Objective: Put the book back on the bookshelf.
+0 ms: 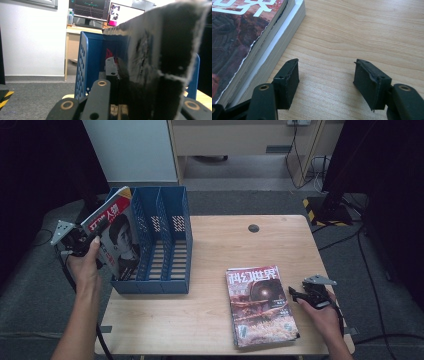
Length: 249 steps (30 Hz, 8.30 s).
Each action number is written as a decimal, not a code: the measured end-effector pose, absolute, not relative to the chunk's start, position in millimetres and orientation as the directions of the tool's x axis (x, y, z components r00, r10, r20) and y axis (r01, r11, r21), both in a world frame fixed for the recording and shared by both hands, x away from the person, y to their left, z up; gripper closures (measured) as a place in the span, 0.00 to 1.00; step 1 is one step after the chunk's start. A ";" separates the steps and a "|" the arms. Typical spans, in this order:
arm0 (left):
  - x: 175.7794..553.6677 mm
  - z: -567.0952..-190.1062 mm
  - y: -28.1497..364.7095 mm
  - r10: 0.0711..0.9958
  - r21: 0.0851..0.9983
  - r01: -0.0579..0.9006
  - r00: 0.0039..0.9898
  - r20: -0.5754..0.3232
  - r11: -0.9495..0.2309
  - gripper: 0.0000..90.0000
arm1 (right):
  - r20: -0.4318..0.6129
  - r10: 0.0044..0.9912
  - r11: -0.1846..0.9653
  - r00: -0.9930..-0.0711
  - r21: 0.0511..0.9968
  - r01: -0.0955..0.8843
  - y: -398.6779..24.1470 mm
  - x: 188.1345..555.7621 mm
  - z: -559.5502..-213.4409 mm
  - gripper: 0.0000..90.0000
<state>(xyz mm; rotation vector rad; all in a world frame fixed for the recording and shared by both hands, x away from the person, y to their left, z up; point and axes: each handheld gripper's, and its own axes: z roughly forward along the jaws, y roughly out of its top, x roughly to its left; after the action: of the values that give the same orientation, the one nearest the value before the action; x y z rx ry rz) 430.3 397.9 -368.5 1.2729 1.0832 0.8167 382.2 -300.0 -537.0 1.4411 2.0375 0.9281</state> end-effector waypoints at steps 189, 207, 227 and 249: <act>357.1 -450.5 122.4 0.757 0.890 0.315 0.651 0.050 -0.329 0.28 | 0.013 0.866 0.269 -0.500 0.831 0.487 -271.3 378.1 -495.0 0.84; 353.2 -492.3 67.6 0.677 0.844 0.379 0.735 -0.026 -0.379 0.25 | 0.059 0.855 0.248 -0.515 0.825 0.507 -255.8 376.0 -496.7 0.51; 350.1 -517.7 51.8 0.664 0.804 0.460 0.740 -0.113 -0.376 0.20 | 0.106 0.817 0.270 -0.567 0.798 0.539 -241.7 379.0 -508.6 0.30; 355.7 -527.5 51.8 0.640 0.800 0.508 0.738 -0.214 -0.319 0.17 | 0.105 0.818 0.288 -0.565 0.776 0.561 -242.4 379.8 -513.5 0.26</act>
<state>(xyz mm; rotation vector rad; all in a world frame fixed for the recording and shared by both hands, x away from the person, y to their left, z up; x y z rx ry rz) 355.7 51.8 -527.5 1.9884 0.8720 0.1745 379.8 -242.4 -513.5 1.2532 2.2484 1.1569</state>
